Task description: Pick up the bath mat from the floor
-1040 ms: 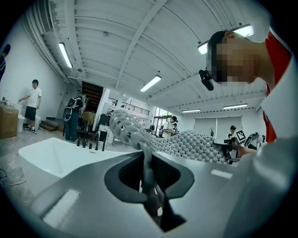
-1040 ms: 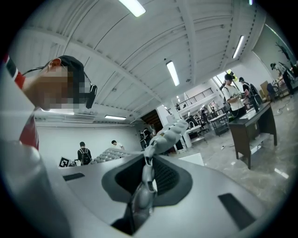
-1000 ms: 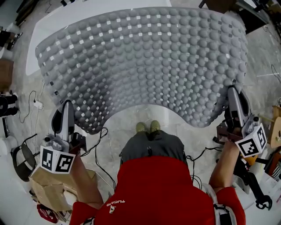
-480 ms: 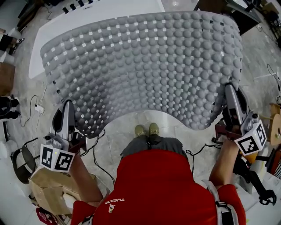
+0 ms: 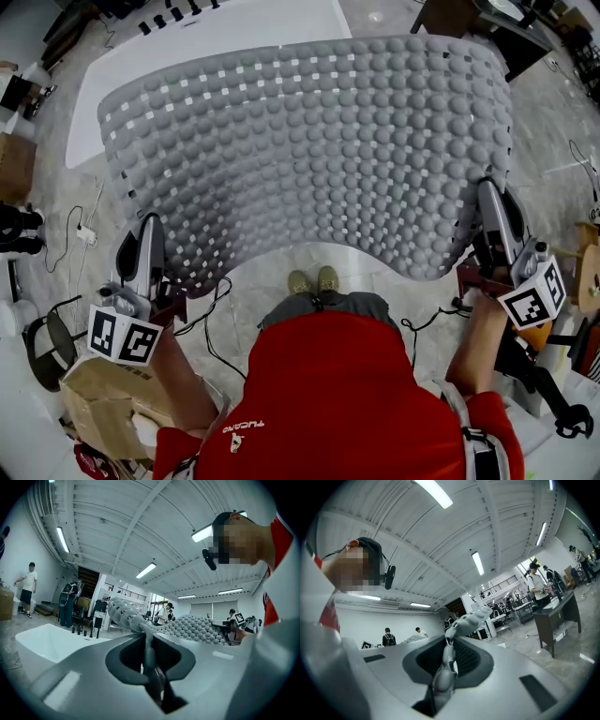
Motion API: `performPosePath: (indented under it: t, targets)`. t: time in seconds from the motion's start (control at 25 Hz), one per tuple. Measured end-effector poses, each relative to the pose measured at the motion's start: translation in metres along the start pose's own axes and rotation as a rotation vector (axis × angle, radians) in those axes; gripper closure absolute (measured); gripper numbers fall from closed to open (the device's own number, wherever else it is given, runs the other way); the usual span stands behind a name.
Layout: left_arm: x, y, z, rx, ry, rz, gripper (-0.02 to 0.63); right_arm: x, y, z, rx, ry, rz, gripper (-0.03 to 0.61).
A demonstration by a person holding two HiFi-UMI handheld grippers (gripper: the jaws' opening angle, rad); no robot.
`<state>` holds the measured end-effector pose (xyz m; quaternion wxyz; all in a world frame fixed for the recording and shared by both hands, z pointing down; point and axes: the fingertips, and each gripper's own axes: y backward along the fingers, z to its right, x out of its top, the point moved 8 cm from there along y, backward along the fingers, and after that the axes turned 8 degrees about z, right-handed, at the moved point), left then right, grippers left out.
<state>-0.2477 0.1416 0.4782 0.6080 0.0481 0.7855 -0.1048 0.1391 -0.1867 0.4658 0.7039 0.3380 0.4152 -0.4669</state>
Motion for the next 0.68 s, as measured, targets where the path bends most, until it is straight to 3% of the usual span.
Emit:
performPosePath:
  t: [0.68]
  targets:
    - [-0.0023, -0.0039, -0.0006, -0.016, -0.008, 0.004, 0.575, 0.0069, -0.0067, -0.0013, 0.032, 0.031, 0.023, 0.534]
